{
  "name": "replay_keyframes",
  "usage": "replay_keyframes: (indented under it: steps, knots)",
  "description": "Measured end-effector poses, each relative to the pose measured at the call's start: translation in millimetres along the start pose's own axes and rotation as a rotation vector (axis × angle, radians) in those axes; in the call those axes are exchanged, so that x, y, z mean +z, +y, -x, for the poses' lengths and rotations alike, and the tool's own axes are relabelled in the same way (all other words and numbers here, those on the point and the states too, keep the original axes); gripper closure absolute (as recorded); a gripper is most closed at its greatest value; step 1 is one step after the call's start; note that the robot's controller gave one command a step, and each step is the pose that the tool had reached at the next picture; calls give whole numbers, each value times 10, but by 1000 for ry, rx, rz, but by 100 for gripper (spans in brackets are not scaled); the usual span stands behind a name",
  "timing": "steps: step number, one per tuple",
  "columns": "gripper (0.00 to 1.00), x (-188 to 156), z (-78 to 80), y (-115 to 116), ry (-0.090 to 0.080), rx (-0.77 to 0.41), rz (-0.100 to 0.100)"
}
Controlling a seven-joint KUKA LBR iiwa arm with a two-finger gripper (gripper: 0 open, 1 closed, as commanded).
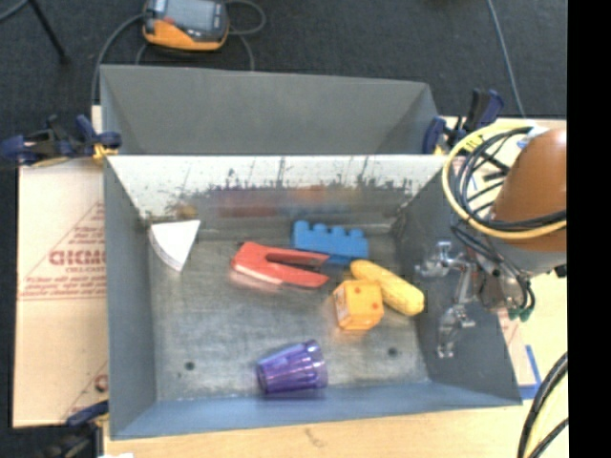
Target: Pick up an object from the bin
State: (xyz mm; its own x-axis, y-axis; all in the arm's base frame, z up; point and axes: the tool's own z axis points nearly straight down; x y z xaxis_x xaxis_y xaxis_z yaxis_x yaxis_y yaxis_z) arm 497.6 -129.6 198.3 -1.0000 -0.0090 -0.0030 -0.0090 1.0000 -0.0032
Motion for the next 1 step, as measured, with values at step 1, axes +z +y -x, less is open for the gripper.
replay_keyframes:
  steps: [1]
  knots:
    - [0, 0, 0, 0, 0, -1, 0]
